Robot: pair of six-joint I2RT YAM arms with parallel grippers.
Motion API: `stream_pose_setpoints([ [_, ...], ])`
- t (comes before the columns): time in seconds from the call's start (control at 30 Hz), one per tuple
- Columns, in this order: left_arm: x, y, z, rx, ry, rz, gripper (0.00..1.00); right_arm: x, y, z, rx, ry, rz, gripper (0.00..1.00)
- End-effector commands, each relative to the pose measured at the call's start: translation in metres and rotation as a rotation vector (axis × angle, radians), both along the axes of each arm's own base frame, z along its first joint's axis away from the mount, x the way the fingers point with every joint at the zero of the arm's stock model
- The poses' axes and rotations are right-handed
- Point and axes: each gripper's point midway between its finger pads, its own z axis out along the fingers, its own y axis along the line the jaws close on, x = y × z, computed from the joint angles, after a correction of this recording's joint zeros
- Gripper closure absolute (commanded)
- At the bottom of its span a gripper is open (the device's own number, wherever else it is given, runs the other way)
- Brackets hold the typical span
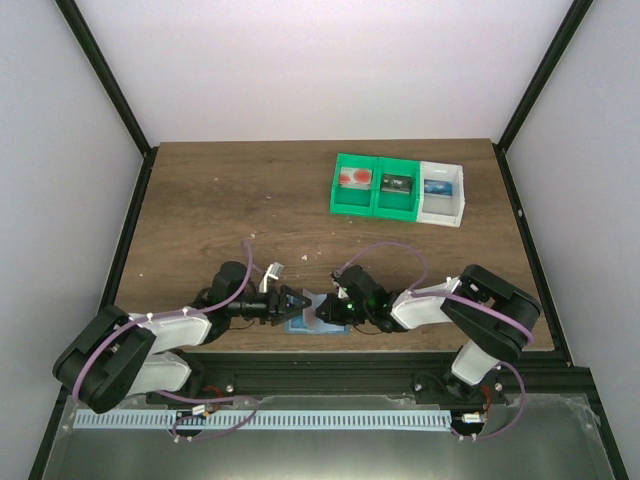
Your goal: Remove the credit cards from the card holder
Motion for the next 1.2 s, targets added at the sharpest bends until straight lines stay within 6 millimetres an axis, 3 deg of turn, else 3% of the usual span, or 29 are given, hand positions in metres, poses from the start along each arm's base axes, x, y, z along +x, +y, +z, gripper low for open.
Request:
stream_pose_setpoints([
  [0.0, 0.007, -0.009, 0.018, -0.05, -0.045, -0.007, 0.3, -0.017, -0.011, -0.015, -0.04, 0.063, 0.015, 0.96],
  [0.47, 0.015, -0.014, 0.01, -0.028, -0.044, -0.01, 0.3, -0.009, -0.01, 0.005, -0.012, -0.002, -0.002, 0.88],
  [0.9, 0.016, -0.018, 0.006, -0.021, -0.034, -0.004, 0.31, -0.007, -0.031, 0.017, -0.031, -0.07, -0.061, 0.88],
  [1.03, 0.019, -0.019, 0.004, 0.017, -0.053, -0.018, 0.31, -0.008, -0.023, 0.022, -0.012, -0.06, -0.027, 0.88],
  [1.17, 0.027, -0.007, -0.008, 0.108, -0.051, 0.025, 0.28, -0.008, -0.011, 0.035, 0.044, -0.058, -0.01, 0.88],
])
